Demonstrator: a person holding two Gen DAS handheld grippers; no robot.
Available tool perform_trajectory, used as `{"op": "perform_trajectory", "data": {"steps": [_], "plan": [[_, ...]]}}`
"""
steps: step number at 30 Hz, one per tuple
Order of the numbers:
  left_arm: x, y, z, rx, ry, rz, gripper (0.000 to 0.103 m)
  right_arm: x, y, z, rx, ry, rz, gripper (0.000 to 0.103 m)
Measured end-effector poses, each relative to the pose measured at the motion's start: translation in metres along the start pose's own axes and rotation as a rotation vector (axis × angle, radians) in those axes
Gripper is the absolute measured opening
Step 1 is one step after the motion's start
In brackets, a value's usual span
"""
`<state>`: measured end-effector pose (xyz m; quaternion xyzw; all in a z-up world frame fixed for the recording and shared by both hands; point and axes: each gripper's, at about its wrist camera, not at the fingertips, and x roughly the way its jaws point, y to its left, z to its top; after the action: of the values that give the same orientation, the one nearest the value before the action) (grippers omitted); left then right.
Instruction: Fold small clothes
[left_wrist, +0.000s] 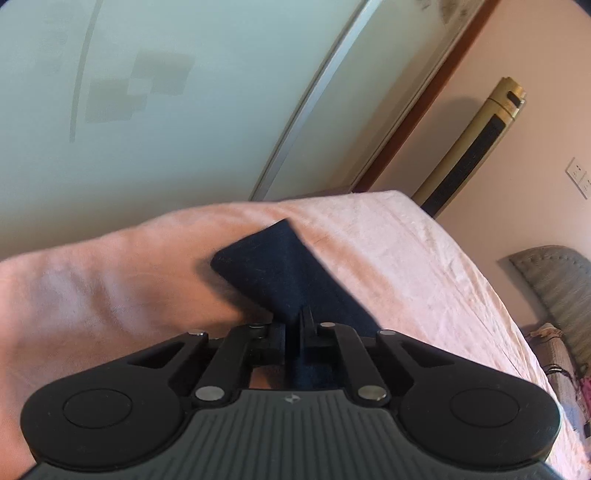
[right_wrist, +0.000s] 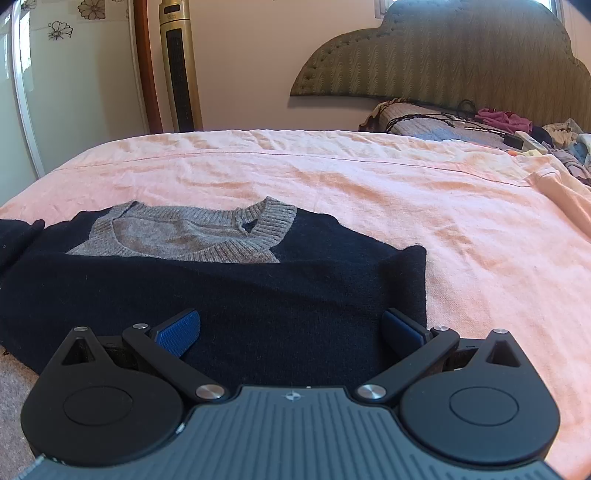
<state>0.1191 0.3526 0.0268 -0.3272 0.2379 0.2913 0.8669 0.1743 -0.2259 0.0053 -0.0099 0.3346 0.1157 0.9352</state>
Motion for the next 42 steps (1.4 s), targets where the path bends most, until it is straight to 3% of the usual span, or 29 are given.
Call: {"op": "perform_trajectory", "data": {"steps": [3, 5, 7, 9, 12, 13, 14, 16, 17, 18, 19, 20, 21, 22, 24, 26, 28, 30, 33, 34, 36, 37, 38, 42], "plan": [[-0.036, -0.051, -0.015, 0.139, -0.068, -0.082, 0.005, 0.0, -0.001, 0.0, 0.006, -0.002, 0.003, 0.103], [-0.064, -0.096, -0.039, 0.247, -0.083, -0.194, 0.005, 0.0, -0.002, 0.0, 0.01, -0.004, 0.006, 0.103], [-0.091, -0.141, -0.076, 0.362, -0.043, -0.342, 0.005, -0.001, -0.002, 0.0, 0.015, -0.006, 0.008, 0.103], [-0.107, -0.177, -0.121, 0.452, 0.079, -0.478, 0.006, -0.001, -0.002, 0.0, 0.022, -0.008, 0.013, 0.103], [-0.103, -0.205, -0.186, 0.515, 0.429, -0.621, 0.013, -0.002, -0.005, 0.0, 0.038, -0.014, 0.024, 0.103], [-0.099, -0.206, -0.201, 0.529, 0.528, -0.624, 0.015, -0.002, -0.006, 0.0, 0.046, -0.017, 0.029, 0.103], [-0.099, -0.203, -0.212, 0.532, 0.57, -0.6, 0.017, -0.003, -0.007, 0.0, 0.054, -0.02, 0.035, 0.103], [-0.107, -0.183, -0.215, 0.509, 0.524, -0.596, 0.017, -0.003, -0.009, -0.001, 0.067, -0.025, 0.045, 0.103], [-0.112, -0.172, -0.21, 0.488, 0.496, -0.596, 0.026, -0.004, -0.01, -0.001, 0.071, -0.026, 0.049, 0.103], [-0.117, -0.16, -0.206, 0.471, 0.475, -0.587, 0.049, -0.004, -0.01, -0.001, 0.073, -0.027, 0.05, 0.103], [-0.123, -0.151, -0.198, 0.456, 0.448, -0.579, 0.067, -0.004, -0.011, -0.001, 0.074, -0.028, 0.051, 0.103], [-0.129, -0.142, -0.19, 0.43, 0.402, -0.567, 0.093, -0.004, -0.01, -0.001, 0.073, -0.027, 0.051, 0.103], [-0.134, -0.127, -0.188, 0.393, 0.341, -0.555, 0.099, -0.004, -0.01, -0.001, 0.071, -0.026, 0.049, 0.103], [-0.137, -0.114, -0.188, 0.38, 0.293, -0.544, 0.099, -0.004, -0.01, 0.0, 0.069, -0.024, 0.047, 0.103], [-0.138, -0.097, -0.191, 0.401, 0.284, -0.507, 0.099, -0.007, -0.007, 0.004, 0.062, -0.011, 0.037, 0.103], [-0.146, -0.082, -0.196, 0.419, 0.215, -0.538, 0.099, -0.021, -0.001, 0.015, 0.118, -0.009, 0.045, 0.1], [-0.152, -0.08, -0.2, 0.418, 0.186, -0.536, 0.099, -0.036, 0.007, 0.026, 0.228, -0.023, 0.207, 0.099], [-0.153, -0.085, -0.202, 0.443, 0.184, -0.511, 0.1, -0.032, 0.022, 0.034, 0.285, 0.076, 0.359, 0.094], [-0.153, -0.087, -0.203, 0.455, 0.184, -0.517, 0.102, -0.001, 0.047, 0.036, 0.307, 0.264, 0.421, 0.075], [-0.15, -0.086, -0.206, 0.445, 0.185, -0.524, 0.102, 0.008, 0.053, 0.034, 0.313, 0.296, 0.422, 0.066], [-0.146, -0.085, -0.206, 0.422, 0.186, -0.537, 0.102, 0.014, 0.061, 0.035, 0.322, 0.274, 0.414, 0.063], [-0.145, -0.085, -0.207, 0.416, 0.187, -0.54, 0.102, 0.016, 0.064, 0.036, 0.325, 0.276, 0.409, 0.043], [-0.144, -0.085, -0.21, 0.415, 0.187, -0.541, 0.103, 0.018, 0.066, 0.037, 0.318, 0.281, 0.389, 0.015], [-0.143, -0.084, -0.212, 0.417, 0.187, -0.541, 0.103, -0.008, 0.064, 0.046, 0.24, 0.177, 0.389, 0.013]]}}
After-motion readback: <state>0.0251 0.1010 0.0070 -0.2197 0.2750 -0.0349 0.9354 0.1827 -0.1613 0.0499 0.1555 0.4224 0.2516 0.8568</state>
